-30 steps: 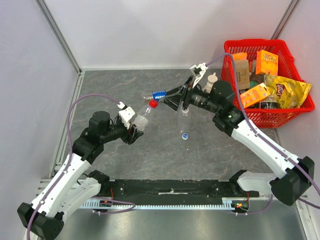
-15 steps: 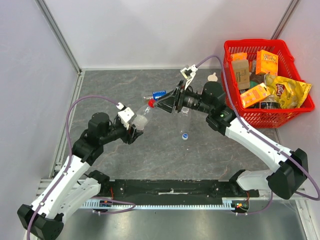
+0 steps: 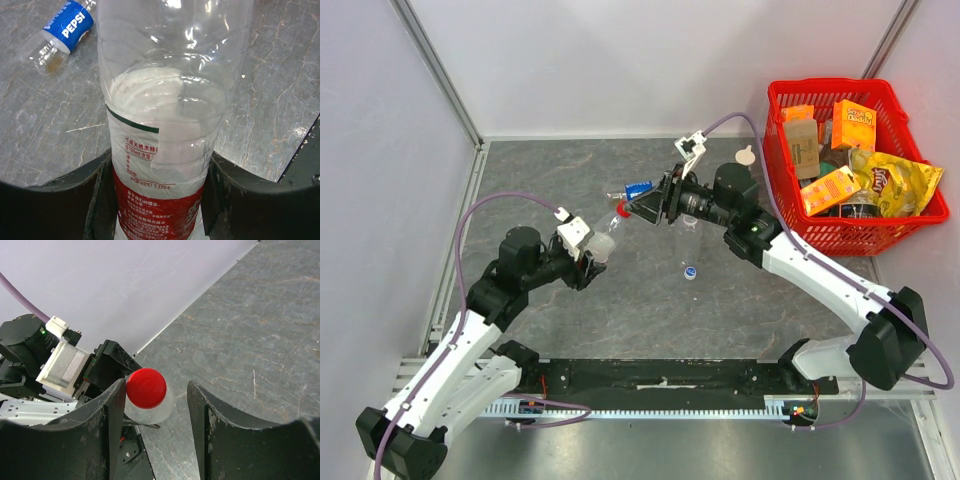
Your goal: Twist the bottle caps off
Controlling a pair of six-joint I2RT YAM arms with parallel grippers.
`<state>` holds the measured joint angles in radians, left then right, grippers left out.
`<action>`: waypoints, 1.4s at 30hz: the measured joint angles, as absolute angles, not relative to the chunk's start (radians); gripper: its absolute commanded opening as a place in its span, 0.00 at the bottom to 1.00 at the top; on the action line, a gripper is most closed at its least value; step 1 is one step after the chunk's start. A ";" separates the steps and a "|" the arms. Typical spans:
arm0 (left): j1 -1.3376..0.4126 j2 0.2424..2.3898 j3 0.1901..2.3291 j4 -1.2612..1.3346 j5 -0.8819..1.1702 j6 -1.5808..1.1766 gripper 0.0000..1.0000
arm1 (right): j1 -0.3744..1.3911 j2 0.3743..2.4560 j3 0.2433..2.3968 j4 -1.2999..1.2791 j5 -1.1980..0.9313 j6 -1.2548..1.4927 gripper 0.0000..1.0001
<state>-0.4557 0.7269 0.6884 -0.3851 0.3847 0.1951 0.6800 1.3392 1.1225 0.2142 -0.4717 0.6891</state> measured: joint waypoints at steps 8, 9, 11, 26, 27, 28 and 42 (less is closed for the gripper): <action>-0.456 0.741 0.680 -0.386 0.385 0.195 0.45 | 0.682 1.383 1.122 0.218 -0.473 0.709 0.57; -0.456 0.741 0.680 -0.386 0.384 0.195 0.45 | 0.684 1.385 1.122 0.219 -0.473 0.711 0.56; -0.456 0.741 0.680 -0.386 0.382 0.195 0.45 | 0.684 1.387 1.122 0.222 -0.475 0.712 0.56; -0.456 0.743 0.680 -0.387 0.376 0.195 0.44 | 0.696 1.398 1.100 0.283 -0.488 0.742 0.13; -0.456 0.743 0.680 -0.387 0.376 0.195 0.43 | 0.696 1.398 1.100 0.284 -0.488 0.742 0.09; -0.456 0.743 0.680 -0.387 0.376 0.195 0.43 | 0.696 1.398 1.098 0.287 -0.488 0.741 0.06; -0.456 0.744 0.682 -0.424 0.441 0.211 0.32 | 0.697 1.349 1.029 0.320 -0.495 0.709 0.00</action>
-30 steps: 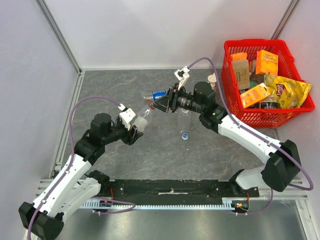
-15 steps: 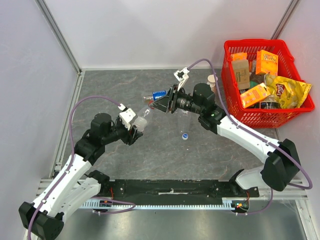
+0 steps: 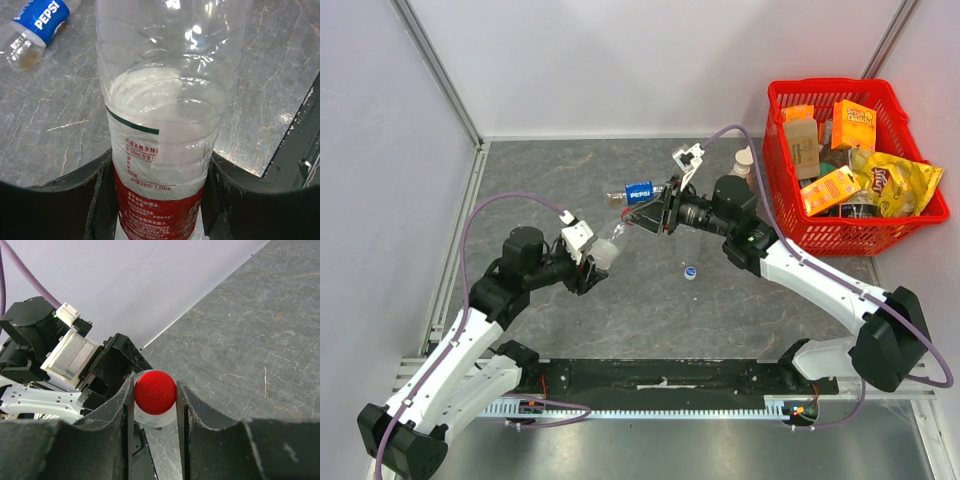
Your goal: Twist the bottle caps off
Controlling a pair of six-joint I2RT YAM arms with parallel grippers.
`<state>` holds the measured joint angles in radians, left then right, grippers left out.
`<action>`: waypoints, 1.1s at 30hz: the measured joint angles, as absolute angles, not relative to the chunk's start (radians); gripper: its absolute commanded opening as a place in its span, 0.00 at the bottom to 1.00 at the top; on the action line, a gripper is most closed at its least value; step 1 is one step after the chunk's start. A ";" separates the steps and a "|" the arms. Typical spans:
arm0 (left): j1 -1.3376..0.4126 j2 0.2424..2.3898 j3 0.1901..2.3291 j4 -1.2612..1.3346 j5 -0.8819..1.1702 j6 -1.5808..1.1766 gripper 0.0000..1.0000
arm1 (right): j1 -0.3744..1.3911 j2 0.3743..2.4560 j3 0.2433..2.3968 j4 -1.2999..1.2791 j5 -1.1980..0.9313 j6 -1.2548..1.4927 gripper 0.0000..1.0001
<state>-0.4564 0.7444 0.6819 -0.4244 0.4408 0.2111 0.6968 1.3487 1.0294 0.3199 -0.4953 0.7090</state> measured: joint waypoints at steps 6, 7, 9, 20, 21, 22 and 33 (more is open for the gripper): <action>-0.456 0.744 0.691 -0.425 0.512 0.217 0.30 | 0.697 1.307 1.003 0.345 -0.532 0.663 0.00; -0.456 0.744 0.693 -0.425 0.522 0.218 0.30 | 0.697 1.304 1.003 0.346 -0.540 0.655 0.00; -0.456 0.744 0.696 -0.426 0.545 0.220 0.31 | 0.697 1.295 1.003 0.348 -0.555 0.634 0.00; -0.455 0.759 0.723 -0.455 0.728 0.229 0.27 | 0.695 1.227 0.988 0.358 -0.703 0.492 0.00; -0.454 0.762 0.725 -0.459 0.743 0.229 0.26 | 0.694 1.224 0.989 0.358 -0.718 0.480 0.00; -0.454 0.765 0.727 -0.465 0.761 0.229 0.26 | 0.694 1.222 0.988 0.358 -0.733 0.469 0.00; -0.458 0.772 0.742 -0.512 0.914 0.249 0.26 | 0.691 1.164 0.934 0.447 -0.886 0.403 0.00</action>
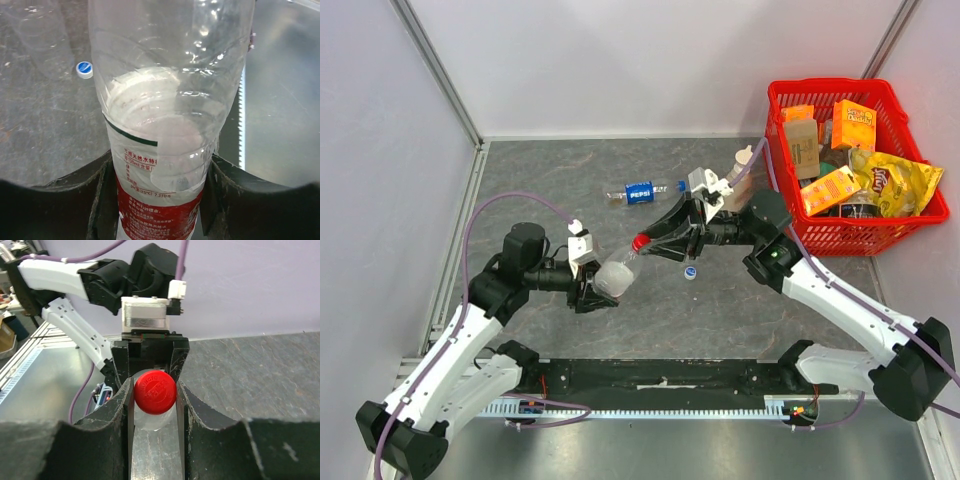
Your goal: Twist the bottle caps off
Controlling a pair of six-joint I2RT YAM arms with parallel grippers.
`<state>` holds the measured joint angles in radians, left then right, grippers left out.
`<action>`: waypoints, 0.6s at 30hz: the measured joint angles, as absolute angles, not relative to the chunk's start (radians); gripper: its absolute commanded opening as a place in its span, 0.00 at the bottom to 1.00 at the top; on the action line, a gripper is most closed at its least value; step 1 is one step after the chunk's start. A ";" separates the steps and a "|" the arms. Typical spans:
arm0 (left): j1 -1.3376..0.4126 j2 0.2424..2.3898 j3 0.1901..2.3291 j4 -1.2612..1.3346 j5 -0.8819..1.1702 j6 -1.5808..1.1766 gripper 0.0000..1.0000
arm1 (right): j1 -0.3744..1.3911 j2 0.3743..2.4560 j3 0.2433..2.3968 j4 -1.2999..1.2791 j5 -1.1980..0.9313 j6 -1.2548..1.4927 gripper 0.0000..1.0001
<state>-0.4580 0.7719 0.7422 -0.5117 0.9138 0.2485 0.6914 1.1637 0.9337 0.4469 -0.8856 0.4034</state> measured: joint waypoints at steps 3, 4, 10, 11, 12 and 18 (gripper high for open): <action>-0.459 0.776 0.749 -0.525 0.972 0.249 0.27 | 0.691 1.157 0.926 0.486 -0.936 0.400 0.00; -0.459 0.780 0.752 -0.529 0.991 0.249 0.27 | 0.691 1.156 0.926 0.500 -0.953 0.400 0.00; -0.461 0.824 0.770 -0.534 1.113 0.250 0.27 | 0.690 1.144 0.926 0.551 -1.024 0.402 0.00; -0.461 0.833 0.773 -0.533 1.135 0.250 0.27 | 0.690 1.142 0.926 0.554 -1.030 0.402 0.00; -0.461 0.843 0.776 -0.532 1.158 0.250 0.27 | 0.690 1.137 0.926 0.559 -1.039 0.403 0.00; -0.463 0.892 0.790 -0.521 1.267 0.250 0.26 | 0.690 1.108 0.926 0.561 -1.061 0.403 0.00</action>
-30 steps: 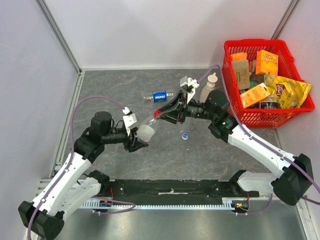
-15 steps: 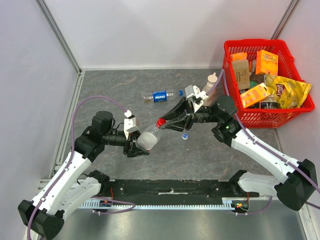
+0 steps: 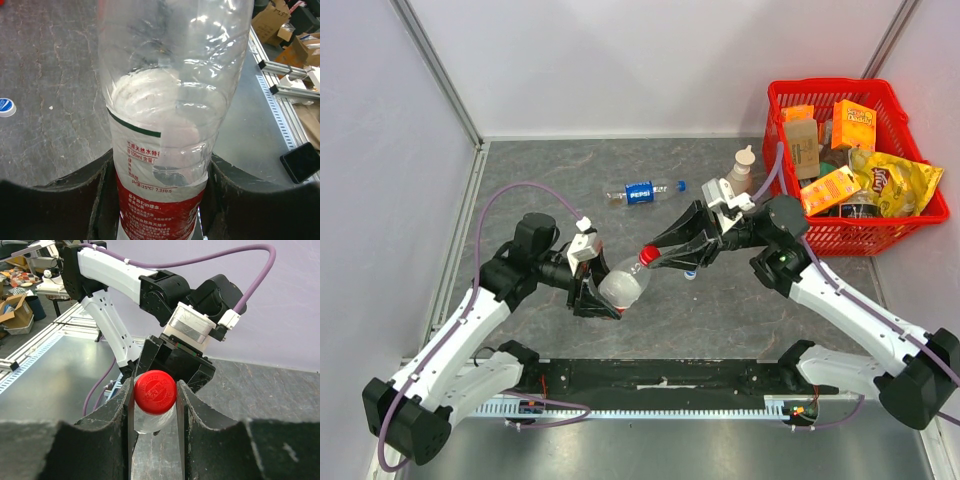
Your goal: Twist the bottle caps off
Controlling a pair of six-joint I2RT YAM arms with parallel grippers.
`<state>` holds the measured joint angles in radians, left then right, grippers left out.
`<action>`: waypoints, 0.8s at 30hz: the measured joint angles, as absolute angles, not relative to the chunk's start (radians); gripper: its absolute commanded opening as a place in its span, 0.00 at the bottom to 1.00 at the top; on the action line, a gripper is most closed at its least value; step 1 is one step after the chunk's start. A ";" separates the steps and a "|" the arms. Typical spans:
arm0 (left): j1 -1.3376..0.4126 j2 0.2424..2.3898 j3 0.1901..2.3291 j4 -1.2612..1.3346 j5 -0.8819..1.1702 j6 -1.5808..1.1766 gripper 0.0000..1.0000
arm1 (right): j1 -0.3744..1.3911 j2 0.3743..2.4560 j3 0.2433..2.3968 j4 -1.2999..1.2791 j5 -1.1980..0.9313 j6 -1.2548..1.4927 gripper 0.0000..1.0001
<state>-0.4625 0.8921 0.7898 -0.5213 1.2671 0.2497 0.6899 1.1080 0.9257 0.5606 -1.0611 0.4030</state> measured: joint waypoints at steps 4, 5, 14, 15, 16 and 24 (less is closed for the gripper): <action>-0.463 0.893 0.794 -0.520 1.280 0.250 0.27 | 0.690 1.098 0.925 0.558 -1.065 0.401 0.16; -0.463 0.893 0.794 -0.520 1.280 0.250 0.27 | 0.691 1.098 0.925 0.555 -1.064 0.400 0.36; -0.463 0.883 0.794 -0.499 1.205 0.249 0.27 | 0.699 1.088 0.923 0.488 -1.045 0.379 0.98; -0.462 0.883 0.794 -0.499 1.187 0.249 0.27 | 0.699 1.083 0.923 0.479 -1.038 0.376 0.98; -0.462 0.882 0.794 -0.499 1.163 0.249 0.27 | 0.699 1.075 0.923 0.470 -1.028 0.373 0.98; -0.462 0.865 0.781 -0.487 0.945 0.249 0.30 | 0.701 1.004 0.925 0.415 -0.856 0.366 0.98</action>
<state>-0.4622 0.8654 0.7815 -0.4873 0.9447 0.2485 0.7006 1.0042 0.9245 0.4149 -0.8562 0.3660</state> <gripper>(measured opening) 0.586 0.980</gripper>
